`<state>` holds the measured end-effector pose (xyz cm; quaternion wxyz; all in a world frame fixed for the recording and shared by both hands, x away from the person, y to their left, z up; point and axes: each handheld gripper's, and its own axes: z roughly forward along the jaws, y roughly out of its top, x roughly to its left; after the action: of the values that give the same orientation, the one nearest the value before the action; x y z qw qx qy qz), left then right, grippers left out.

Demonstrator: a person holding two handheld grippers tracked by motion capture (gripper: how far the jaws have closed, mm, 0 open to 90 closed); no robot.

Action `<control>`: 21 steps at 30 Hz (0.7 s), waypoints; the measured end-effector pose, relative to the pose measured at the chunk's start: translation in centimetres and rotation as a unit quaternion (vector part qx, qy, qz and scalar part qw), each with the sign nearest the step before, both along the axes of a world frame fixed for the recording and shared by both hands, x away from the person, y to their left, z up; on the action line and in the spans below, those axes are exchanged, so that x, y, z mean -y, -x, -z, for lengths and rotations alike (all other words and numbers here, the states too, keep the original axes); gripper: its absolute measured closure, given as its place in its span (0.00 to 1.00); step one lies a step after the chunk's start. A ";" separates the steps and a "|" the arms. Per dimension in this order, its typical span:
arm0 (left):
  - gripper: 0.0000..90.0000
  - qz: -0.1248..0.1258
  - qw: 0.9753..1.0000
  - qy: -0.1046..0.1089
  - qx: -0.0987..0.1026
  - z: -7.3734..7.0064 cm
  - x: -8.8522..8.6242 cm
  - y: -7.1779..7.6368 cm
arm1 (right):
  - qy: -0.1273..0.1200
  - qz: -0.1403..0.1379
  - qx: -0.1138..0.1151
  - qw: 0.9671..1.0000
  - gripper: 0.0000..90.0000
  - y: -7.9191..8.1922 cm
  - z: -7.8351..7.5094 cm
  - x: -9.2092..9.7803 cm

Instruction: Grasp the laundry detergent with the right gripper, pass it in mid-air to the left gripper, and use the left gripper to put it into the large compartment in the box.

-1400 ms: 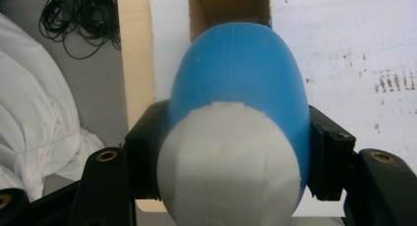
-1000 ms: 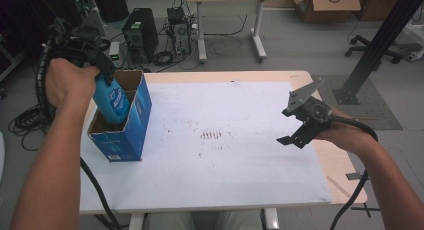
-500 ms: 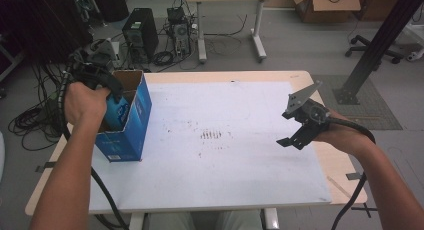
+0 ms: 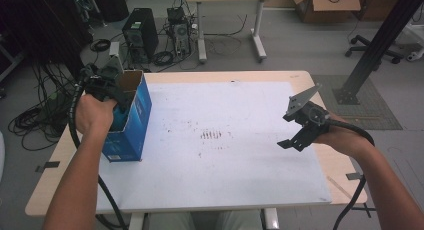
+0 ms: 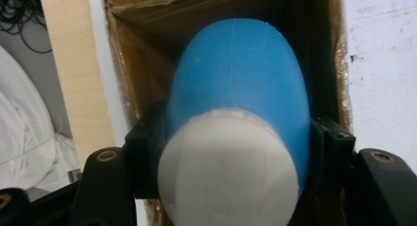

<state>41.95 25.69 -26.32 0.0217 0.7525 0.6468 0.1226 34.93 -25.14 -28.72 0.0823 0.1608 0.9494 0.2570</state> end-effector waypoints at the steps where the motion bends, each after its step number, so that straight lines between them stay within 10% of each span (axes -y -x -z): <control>1: 0.43 0.002 1.000 0.000 0.000 0.2 0.0 0.0 | 0.000 -0.001 0.001 1.000 0.11 0.0 0.0 0.0; 21: 0.42 -0.002 1.000 0.012 -0.005 1.5 -0.5 -0.2 | -0.004 0.005 -0.003 1.000 0.11 0.1 0.5 0.4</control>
<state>42.18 26.23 -27.86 0.0266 0.7517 0.6496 0.1111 34.84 -25.51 -29.17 0.0806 0.1670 0.9478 0.2594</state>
